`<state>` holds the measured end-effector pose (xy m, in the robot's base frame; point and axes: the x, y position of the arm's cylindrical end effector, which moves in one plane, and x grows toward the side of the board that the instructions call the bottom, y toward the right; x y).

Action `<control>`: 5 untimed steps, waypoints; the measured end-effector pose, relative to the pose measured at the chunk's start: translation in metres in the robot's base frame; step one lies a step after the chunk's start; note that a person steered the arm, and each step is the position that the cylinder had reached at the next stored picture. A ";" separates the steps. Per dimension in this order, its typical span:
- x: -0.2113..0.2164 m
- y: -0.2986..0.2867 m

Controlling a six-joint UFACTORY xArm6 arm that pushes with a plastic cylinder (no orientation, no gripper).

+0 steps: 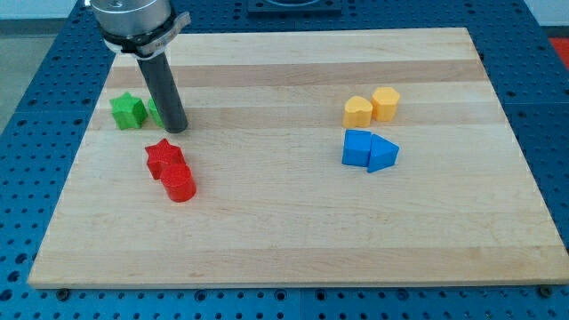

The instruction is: Slide the red star closer the green circle

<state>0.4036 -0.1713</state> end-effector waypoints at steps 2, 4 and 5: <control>0.028 0.003; 0.037 -0.052; 0.067 -0.067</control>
<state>0.4703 -0.2382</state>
